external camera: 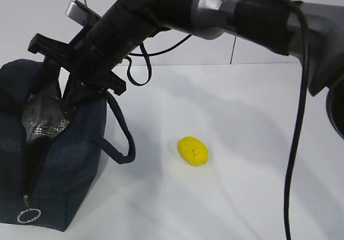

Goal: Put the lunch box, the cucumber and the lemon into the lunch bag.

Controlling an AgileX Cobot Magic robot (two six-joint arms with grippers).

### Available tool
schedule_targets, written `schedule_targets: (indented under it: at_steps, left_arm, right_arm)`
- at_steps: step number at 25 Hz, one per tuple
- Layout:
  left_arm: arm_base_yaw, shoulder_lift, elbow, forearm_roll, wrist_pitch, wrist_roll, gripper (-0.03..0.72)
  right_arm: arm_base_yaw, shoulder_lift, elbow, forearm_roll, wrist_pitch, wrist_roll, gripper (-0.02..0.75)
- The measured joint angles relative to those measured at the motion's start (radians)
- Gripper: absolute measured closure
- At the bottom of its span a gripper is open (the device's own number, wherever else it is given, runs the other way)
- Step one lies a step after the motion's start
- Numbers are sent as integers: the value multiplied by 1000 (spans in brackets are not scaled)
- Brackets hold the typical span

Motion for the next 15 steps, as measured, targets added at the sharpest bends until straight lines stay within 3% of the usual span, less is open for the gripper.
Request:
schedule_targets:
  at_steps: [6,15]
  left_arm:
    - [0,0,0,0,0,6,692]
    - [0,0,0,0,7,11,692]
  right_arm:
    - [0,0,0,2,29,-45,274]
    - [-53,0,-37,17,196,-103,297]
